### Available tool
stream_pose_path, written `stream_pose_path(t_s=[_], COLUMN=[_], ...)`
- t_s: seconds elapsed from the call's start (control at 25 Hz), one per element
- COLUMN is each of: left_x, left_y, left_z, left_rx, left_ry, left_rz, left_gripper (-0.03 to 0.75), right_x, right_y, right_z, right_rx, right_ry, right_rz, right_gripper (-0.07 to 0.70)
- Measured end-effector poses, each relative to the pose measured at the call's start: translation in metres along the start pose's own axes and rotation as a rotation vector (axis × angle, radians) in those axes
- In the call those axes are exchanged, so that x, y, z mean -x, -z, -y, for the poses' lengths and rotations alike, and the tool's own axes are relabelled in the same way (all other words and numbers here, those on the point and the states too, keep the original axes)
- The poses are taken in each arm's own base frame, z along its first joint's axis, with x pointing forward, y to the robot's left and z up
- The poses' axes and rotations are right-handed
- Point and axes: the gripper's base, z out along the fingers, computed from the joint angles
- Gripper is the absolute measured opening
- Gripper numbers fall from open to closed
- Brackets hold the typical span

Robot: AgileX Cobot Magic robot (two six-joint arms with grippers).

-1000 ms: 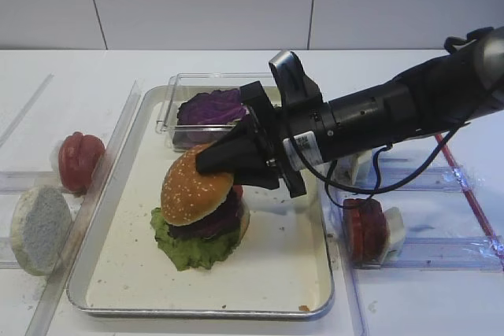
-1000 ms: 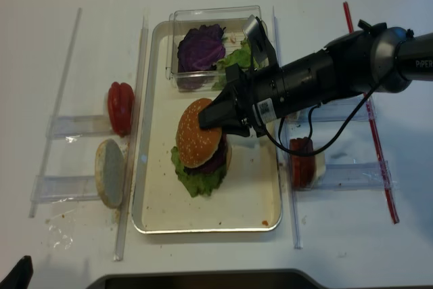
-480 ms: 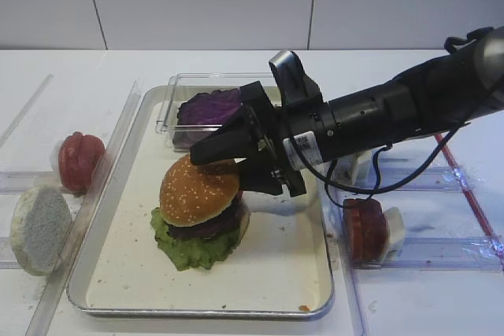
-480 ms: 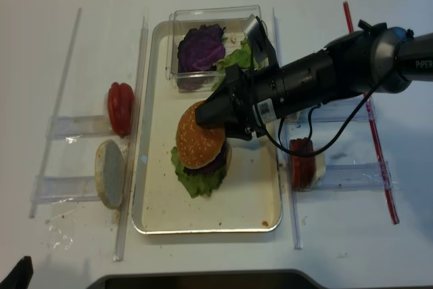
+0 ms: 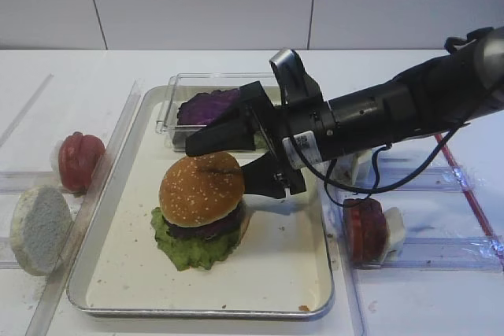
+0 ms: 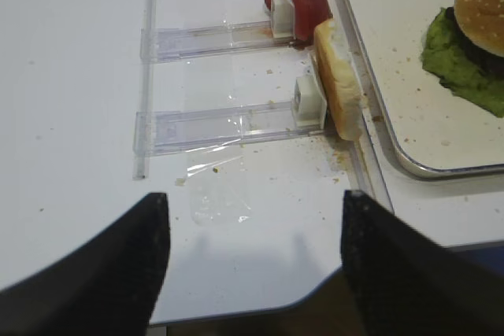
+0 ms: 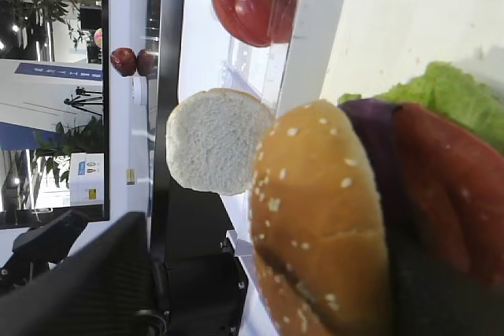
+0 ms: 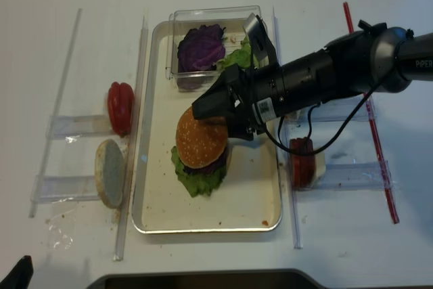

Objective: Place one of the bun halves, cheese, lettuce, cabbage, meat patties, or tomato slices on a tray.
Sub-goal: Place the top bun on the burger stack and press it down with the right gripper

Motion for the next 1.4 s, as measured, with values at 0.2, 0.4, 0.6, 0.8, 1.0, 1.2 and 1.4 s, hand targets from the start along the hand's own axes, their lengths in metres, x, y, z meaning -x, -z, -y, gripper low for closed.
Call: stream_pose_path(t_s=[0.2,0.4,0.6,0.8,1.0,1.2,1.4], left_x=[0.0,0.0,0.0,0.0,0.0,0.0,0.0], left_y=[0.0,0.0,0.0,0.0,0.0,0.0,0.0], left_z=[0.0,0.0,0.0,0.0,0.0,0.0,0.0], left_rx=[0.0,0.0,0.0,0.0,0.0,0.0,0.0], left_ry=[0.0,0.0,0.0,0.0,0.0,0.0,0.0], left_rz=[0.0,0.0,0.0,0.0,0.0,0.0,0.0], left_gripper=[0.428,0.428,0.428,0.428,0.428,0.428,0.428], right_x=[0.0,0.001,0.01,0.013,0.012,0.013,0.017], right_y=[0.0,0.002,0.018,0.024,0.024,0.025,0.034], right_z=[-0.001,-0.001,0.005,0.008,0.008,0.009,0.012], right_rx=[0.006,0.014,0.007,-0.005,-0.006,-0.007,-0.016], right_ry=[-0.003,-0.006,-0.043,-0.058,-0.059,-0.062,-0.075], right_rz=[0.005,0.007,0.055,0.06,0.059,0.06,0.081], right_gripper=[0.644,0.666,0.669,0.669,0.669,0.669,0.669])
